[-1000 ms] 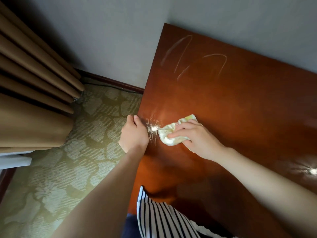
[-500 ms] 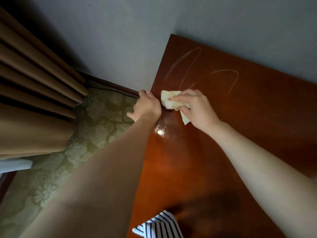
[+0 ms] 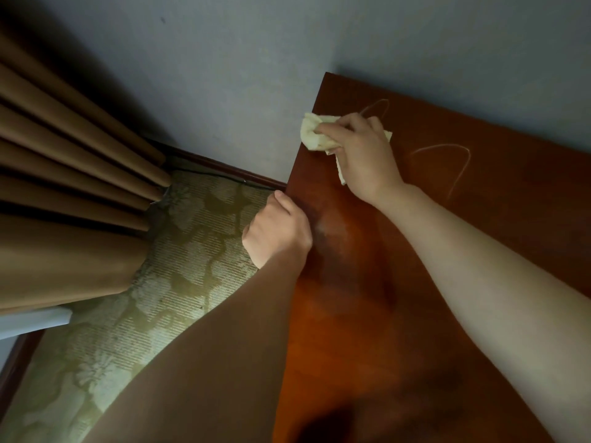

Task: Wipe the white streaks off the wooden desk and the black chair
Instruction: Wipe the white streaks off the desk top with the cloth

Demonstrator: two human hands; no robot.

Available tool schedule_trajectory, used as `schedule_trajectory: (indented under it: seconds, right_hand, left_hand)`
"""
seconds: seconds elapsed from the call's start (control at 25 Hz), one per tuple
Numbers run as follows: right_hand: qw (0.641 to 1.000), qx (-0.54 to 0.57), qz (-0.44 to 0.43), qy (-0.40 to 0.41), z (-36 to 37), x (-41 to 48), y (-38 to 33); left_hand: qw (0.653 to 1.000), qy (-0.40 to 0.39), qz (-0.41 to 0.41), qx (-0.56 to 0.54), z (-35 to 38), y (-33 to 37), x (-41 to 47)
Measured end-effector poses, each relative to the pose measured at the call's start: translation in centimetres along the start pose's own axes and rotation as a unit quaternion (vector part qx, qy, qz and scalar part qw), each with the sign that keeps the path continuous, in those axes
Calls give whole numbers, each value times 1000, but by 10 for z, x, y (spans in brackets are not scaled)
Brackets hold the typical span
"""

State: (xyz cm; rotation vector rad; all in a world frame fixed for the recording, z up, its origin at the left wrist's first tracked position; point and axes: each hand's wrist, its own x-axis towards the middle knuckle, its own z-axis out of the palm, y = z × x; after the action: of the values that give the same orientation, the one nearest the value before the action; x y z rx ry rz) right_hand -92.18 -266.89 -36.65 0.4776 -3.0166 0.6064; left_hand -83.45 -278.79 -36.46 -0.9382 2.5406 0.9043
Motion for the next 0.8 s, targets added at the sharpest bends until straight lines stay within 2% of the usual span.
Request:
schedule_trajectory:
  seconds: [0.08, 0.32, 0.44, 0.52, 0.64, 0.8]
  right_hand:
    - [997, 16, -62, -37, -8, -23, 6]
    - [977, 18, -149, -154, -38, -120, 13]
    - [945, 1, -219, -244, -52, -121, 18]
    - [932, 5, -229, -281, -54, -104, 20]
    - [950, 27, -193, -246, -46, -70, 24]
    - [982, 44, -108, -146, -30, -22, 34]
  left_hand:
    - [1000, -4, -4, 0, 0, 0, -1]
    - [1000, -10, -3, -5, -3, 0, -4]
    - [1000, -15, 0, 1, -4, -1, -6]
    - [1000, -12, 3, 2, -3, 0, -6]
    - [1000, -5, -2, 2, -3, 0, -3]
    - [1000, -4, -6, 5, -1, -1, -3]
